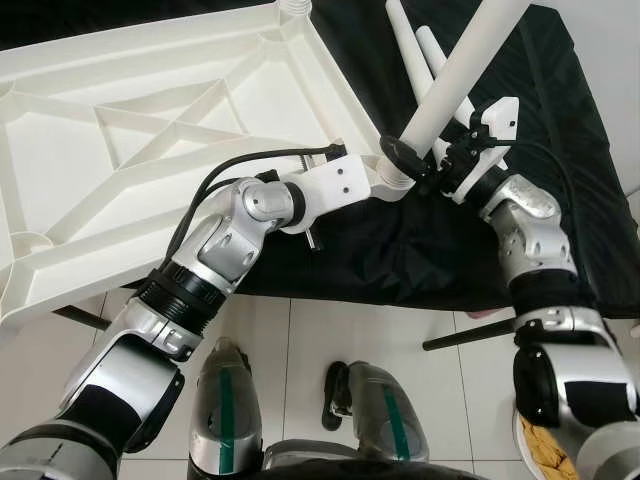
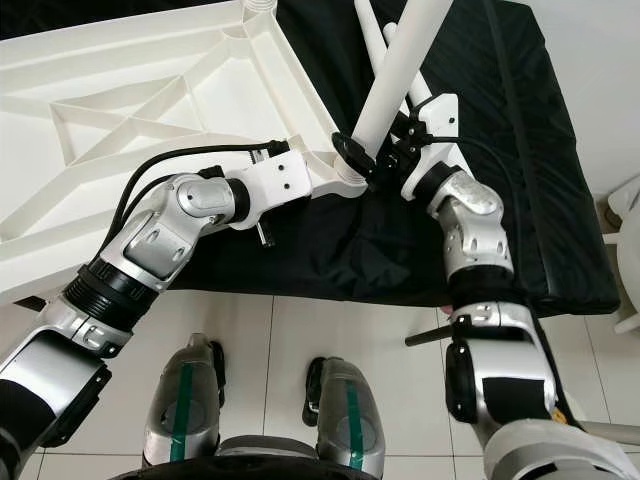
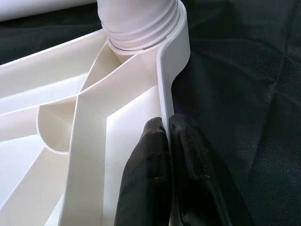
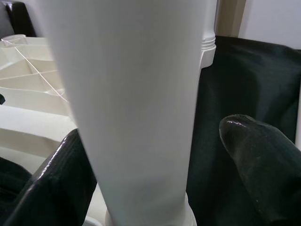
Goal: Building children table
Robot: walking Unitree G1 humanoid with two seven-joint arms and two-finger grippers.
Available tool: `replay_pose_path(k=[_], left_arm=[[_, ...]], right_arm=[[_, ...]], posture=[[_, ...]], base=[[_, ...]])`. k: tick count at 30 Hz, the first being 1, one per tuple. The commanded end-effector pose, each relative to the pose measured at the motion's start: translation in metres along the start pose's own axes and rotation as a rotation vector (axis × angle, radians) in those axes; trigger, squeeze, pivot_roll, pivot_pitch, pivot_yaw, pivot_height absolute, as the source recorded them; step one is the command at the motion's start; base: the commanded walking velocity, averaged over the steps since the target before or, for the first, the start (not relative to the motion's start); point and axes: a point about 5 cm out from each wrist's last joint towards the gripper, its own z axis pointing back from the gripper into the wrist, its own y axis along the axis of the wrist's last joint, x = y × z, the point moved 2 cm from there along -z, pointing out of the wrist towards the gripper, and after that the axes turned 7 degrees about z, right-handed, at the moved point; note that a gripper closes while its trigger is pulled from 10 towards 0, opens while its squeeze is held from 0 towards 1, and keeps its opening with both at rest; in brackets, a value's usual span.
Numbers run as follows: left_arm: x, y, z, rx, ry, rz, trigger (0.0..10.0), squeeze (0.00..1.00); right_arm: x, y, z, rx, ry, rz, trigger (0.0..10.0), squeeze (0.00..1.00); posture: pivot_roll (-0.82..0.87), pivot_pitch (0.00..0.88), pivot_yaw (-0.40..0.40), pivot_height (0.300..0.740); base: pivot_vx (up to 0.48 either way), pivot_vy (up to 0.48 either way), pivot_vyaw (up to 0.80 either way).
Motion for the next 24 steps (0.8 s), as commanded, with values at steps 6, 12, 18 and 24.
replay_pose_path(k=[6,12,18,24], left_arm=[[-0.0047,0.0164,0.0024,0.052,0.019,-0.054,10.0,0.0],[-0.0046,0.0166,0.0022,0.053,0.018,-0.051,10.0,0.0],[-0.0048,0.0167,0.0022,0.052,0.014,-0.053,10.0,0.0],[-0.0049,0.0174,0.0019,0.055,0.011,-0.056,10.0,0.0]], right_arm=[[0.006,-0.0087,0.0041,-0.025,0.033,-0.043,10.0,0.0],[0.0062,-0.011,0.0067,-0.016,0.047,-0.064,0.0,0.0],[0.0067,-0.0119,0.0084,-0.007,0.062,-0.065,0.0,0.0],[0.0031,-0.0124,0.0063,-0.008,0.072,-0.052,8.1,0.0]], posture=[[0.06,0.037,-0.065,0.74],[0.06,0.037,-0.063,0.74],[0.06,0.04,-0.059,0.74],[0.06,0.041,-0.059,0.74]], base=[[0.0,0.0,0.0],[0.0,0.0,0.0],[0.0,0.0,0.0],[0.0,0.0,0.0]])
